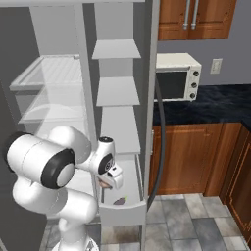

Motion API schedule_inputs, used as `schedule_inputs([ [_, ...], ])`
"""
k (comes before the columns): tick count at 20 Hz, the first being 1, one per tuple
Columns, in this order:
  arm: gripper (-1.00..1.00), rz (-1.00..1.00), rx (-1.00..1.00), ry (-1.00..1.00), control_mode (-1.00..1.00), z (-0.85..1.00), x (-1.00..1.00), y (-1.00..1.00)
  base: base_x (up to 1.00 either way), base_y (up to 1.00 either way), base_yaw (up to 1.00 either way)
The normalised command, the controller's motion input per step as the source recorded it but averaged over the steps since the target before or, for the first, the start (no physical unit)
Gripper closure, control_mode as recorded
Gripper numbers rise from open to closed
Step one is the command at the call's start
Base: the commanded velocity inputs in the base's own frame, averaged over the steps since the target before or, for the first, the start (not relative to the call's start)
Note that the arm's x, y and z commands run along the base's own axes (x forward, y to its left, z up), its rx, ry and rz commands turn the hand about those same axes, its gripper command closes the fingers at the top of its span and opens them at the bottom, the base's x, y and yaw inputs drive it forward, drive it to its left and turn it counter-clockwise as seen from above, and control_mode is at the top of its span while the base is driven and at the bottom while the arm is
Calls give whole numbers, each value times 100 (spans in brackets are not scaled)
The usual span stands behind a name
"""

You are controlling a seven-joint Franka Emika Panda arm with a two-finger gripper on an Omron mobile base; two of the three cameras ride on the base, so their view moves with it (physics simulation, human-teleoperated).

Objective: Take the tangerine and eggplant from the fridge shelf and place them in the freezer drawer to begin freezing them.

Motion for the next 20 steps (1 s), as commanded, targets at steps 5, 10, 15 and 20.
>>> schedule_inputs([
  [5,100,0,0,0,-100,-41,7,-1,0,0,0],
  [10,100,0,0,0,-100,-36,8,-13,0,0,0],
  [15,100,0,1,2,-100,-32,28,-11,0,0,0],
  [20,100,0,1,1,-100,-35,37,0,0,0,0],
])
